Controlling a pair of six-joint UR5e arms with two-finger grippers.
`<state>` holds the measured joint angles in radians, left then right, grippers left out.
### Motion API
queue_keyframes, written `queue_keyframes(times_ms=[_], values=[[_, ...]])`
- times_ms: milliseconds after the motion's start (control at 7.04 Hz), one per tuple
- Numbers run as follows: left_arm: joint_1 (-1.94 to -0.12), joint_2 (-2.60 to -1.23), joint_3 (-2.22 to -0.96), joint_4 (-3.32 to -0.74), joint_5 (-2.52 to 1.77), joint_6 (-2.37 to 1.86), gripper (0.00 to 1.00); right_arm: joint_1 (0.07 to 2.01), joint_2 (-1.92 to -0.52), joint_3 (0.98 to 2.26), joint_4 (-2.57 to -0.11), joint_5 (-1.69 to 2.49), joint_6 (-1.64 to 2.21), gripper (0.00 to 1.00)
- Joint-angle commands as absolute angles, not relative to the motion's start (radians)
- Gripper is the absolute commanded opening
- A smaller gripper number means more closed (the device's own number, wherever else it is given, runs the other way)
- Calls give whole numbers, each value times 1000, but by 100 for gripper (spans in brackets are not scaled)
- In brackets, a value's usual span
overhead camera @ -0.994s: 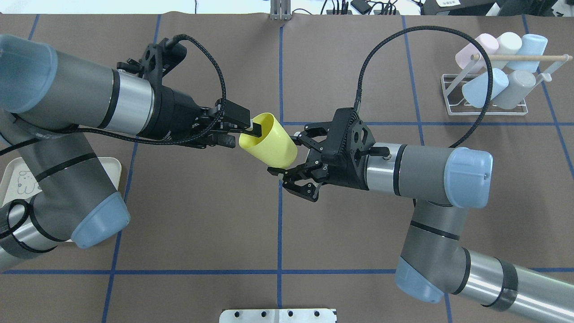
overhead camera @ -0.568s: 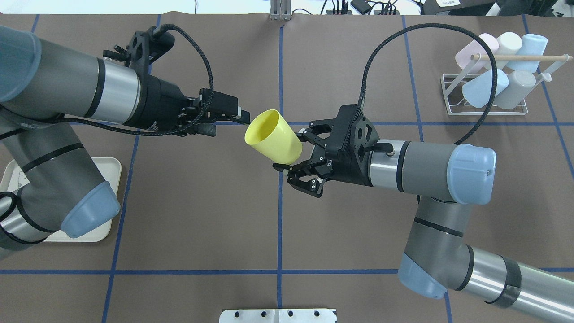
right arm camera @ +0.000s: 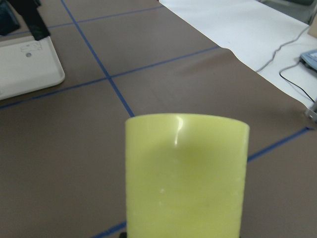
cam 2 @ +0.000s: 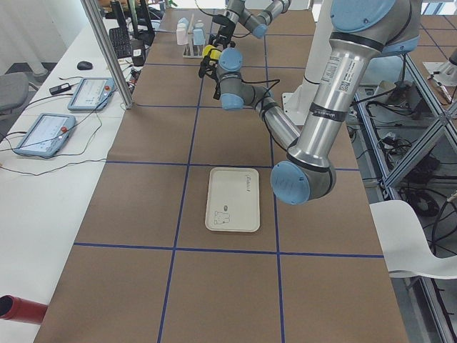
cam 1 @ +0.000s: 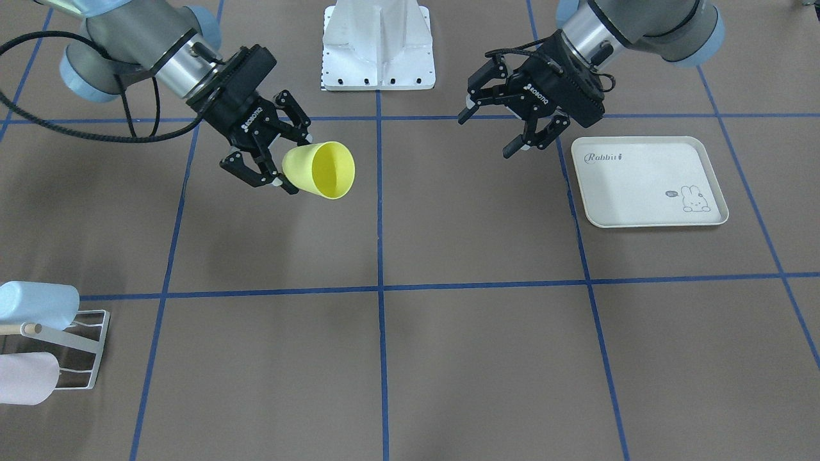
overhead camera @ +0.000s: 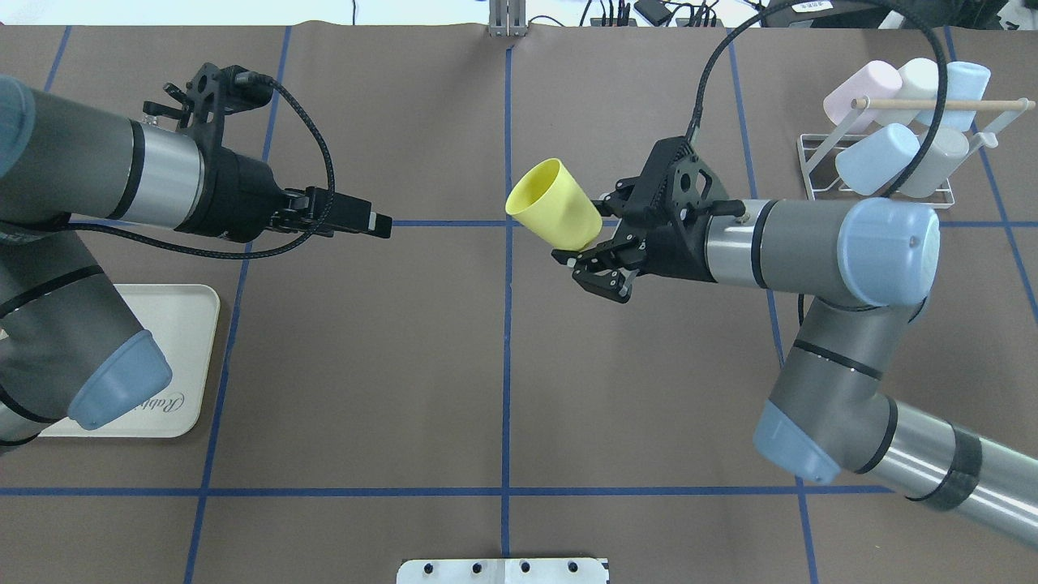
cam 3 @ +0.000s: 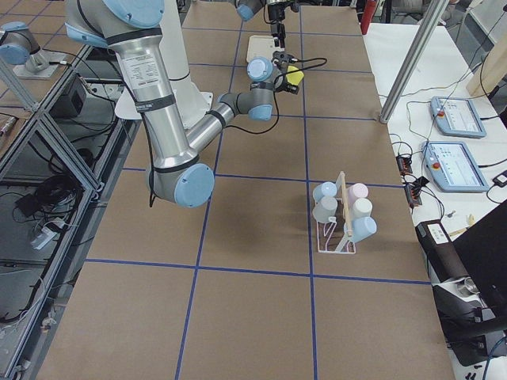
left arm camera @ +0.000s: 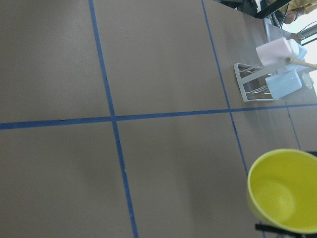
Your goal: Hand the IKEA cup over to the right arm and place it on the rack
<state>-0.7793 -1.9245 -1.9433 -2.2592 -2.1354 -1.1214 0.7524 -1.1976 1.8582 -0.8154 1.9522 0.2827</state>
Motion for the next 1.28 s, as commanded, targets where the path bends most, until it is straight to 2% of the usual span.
queue_keyframes(times_ms=[0, 426, 1136], values=[[-781, -1919, -1944, -2260, -2122, -1115, 100, 984, -1198, 1870, -1052, 2143, 130, 0], [-778, -1919, -1944, -2261, -2120, -1120, 100, 1184, -1215, 1870, -1396, 2111, -447, 0], [-775, -1919, -1940, -2263, -2120, -1124, 100, 1213, -1491, 1956, -1413, 1529, -1236, 0]])
